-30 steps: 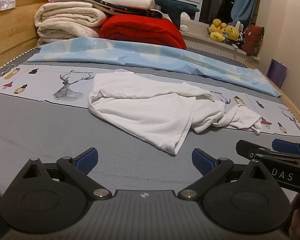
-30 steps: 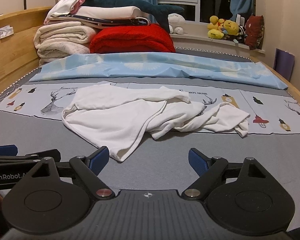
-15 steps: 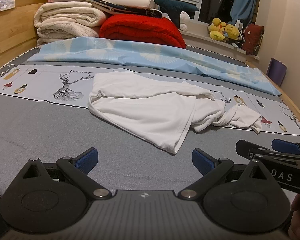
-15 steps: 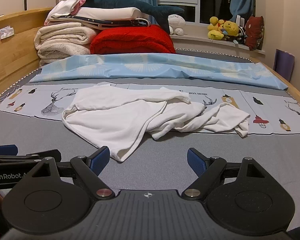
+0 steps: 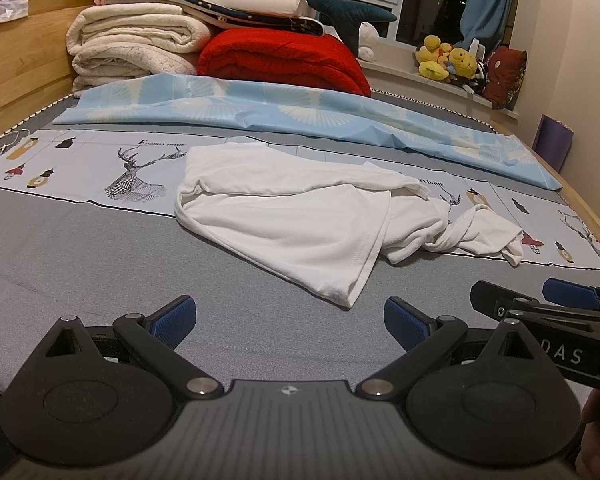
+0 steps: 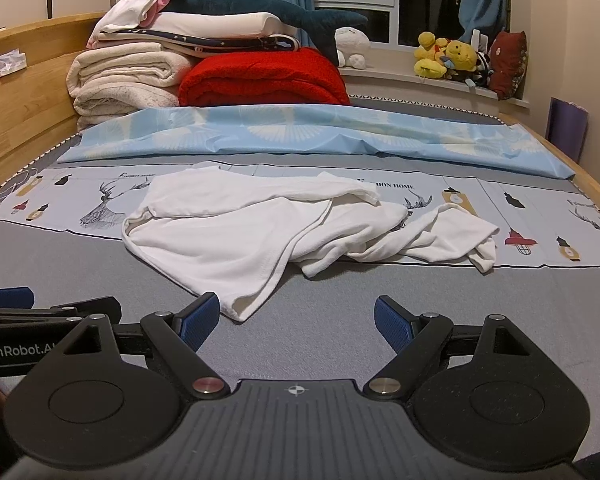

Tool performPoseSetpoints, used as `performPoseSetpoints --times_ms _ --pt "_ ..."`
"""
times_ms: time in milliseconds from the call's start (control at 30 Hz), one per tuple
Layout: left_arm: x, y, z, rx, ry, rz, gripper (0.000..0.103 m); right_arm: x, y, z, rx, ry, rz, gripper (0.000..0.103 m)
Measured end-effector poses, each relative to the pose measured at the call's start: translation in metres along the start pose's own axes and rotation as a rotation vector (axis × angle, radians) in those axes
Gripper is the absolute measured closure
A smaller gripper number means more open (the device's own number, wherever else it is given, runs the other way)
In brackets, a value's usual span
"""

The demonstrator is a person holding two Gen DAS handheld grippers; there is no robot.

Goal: Fold small clothes

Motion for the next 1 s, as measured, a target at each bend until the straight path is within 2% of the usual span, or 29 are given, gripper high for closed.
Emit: performPoseSetpoints --times_ms 1000 --pt "-0.0009 -0.0003 -0.0013 0.009 -0.006 0.001 0.002 0.0038 0.0012 0.0039 -0.014 -0.005 0.016 0.017"
Point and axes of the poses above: each gripper's, at about its wrist camera, not at the fingertips, and y roughly against the way its jaws point, z to its right, x to its top, the point moved 8 cm from there along -y, roughly the way its jaws point, and after that the axes turned 7 degrees about -x, right-handed, at the moved point
